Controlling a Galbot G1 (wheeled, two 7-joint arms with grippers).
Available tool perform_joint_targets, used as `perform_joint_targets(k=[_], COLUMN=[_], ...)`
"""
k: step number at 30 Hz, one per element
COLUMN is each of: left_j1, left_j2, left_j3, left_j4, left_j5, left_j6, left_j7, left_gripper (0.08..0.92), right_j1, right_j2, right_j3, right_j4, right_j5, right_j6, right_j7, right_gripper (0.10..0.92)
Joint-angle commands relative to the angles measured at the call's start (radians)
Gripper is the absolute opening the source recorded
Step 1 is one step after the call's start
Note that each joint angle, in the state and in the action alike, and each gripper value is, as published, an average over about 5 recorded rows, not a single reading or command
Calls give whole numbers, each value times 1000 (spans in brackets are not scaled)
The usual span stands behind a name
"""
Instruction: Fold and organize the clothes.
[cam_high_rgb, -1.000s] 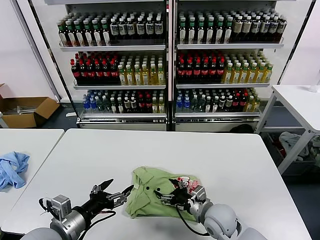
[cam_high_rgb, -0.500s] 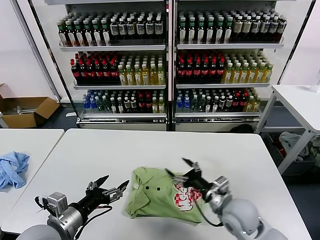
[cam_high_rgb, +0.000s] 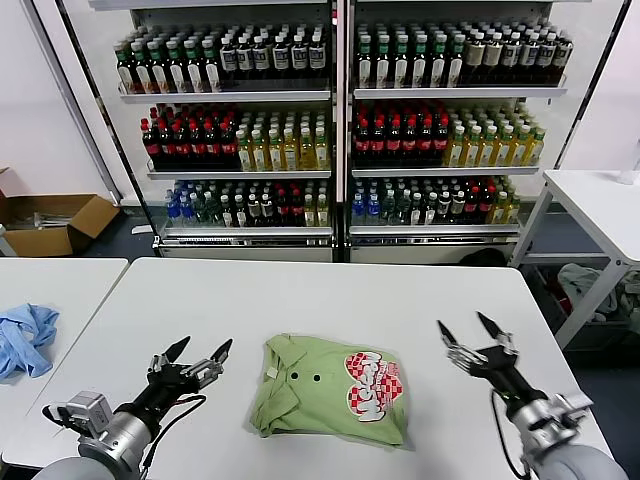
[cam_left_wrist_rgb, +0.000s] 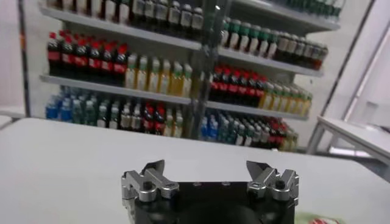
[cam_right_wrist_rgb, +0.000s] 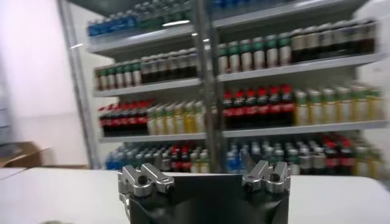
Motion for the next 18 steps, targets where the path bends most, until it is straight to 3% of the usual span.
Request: perform_joint_targets(k=[1,9,18], left_j1=[12,65,98], left_j2=[-194,-267,-246], left_j3=[-76,-169,-176], left_j4=[22,36,58], left_j5=[204,329,339], left_j6=[-122,-254,-311], left_j7=[102,270,275], left_gripper=[823,823,823], right_j1=[-245,-279,-288], right_j2=[148,208,211], right_j3=[262,254,237], right_j4=[29,-5,-31], right_j5=[-23,-80,-98], right_j6=[93,140,174], right_j7=[-73,-136,-130], right_gripper=[823,823,823])
